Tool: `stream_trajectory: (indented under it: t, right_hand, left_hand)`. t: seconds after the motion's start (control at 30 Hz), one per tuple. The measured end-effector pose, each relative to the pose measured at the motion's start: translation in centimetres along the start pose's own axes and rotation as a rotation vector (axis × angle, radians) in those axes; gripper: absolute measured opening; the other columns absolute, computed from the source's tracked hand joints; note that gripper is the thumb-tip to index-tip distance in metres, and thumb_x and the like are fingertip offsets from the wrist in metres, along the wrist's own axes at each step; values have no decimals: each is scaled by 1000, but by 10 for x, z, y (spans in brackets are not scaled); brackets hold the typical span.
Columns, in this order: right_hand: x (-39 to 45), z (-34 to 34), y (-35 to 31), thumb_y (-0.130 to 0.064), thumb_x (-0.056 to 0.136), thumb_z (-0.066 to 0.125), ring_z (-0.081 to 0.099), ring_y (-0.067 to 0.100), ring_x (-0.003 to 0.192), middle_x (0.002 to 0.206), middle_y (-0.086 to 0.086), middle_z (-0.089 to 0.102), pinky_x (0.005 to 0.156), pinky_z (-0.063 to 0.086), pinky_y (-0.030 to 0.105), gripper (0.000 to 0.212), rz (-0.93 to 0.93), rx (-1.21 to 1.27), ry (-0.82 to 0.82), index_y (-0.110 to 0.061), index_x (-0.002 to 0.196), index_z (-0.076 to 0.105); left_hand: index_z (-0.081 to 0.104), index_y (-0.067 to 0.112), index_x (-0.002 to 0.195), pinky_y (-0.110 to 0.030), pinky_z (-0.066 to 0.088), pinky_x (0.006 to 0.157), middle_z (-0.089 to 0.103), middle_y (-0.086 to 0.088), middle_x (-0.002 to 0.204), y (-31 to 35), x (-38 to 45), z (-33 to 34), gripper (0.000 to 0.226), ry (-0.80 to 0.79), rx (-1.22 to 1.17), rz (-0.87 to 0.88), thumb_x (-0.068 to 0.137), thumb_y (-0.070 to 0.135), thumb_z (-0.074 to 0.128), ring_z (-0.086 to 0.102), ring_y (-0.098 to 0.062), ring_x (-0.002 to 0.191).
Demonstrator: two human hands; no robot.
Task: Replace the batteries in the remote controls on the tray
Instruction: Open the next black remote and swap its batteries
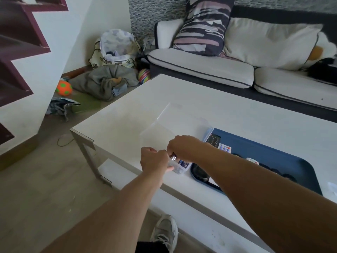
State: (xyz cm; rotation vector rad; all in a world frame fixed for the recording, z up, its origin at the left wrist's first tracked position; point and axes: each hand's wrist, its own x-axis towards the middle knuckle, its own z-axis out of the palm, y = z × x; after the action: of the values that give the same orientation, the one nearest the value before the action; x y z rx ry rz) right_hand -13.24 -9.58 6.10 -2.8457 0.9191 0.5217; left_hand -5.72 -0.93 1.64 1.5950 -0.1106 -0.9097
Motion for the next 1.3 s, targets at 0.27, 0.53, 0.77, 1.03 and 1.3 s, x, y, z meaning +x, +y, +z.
stream_trajectory:
  t: [0.27,0.53,0.77,1.03,1.3]
  right_hand:
    - [-1,-1,-1,-1,86,55,69,29,94,106,7,72,76,52,35,35,-16,-24,-34,-15,113,73]
    - [-31,-2,20,10,91,49,61,23,110,124,2,61,93,52,37,57,-41,54,94,-30,127,66]
    - [-110,1,68,-5,97,51,60,10,96,108,-14,65,80,50,30,38,168,398,442,-35,107,72]
    - [-243,61,139,-15,93,61,59,-8,71,75,-24,64,59,39,1,29,634,770,828,-39,82,72]
    - [-343,121,209,-8,88,57,67,19,90,97,-6,75,79,55,31,30,1073,634,779,-30,87,76]
  left_hand:
    - [49,0,106,-46,64,64,60,-20,105,0,1,0,31,-11,-7,-35,79,-11,59,59,-23,73]
    - [59,-2,111,-30,57,43,58,-16,101,4,-4,1,27,50,4,-132,86,3,67,57,-19,71]
    - [48,8,100,-29,39,65,54,-2,81,9,-33,19,24,236,208,291,91,22,65,57,-30,75]
    - [55,22,80,-20,42,61,64,11,73,-23,-97,109,20,-227,452,715,88,27,72,61,-11,69]
    - [59,32,95,-26,48,76,70,16,85,-72,-165,185,26,-719,695,793,81,37,80,64,-1,87]
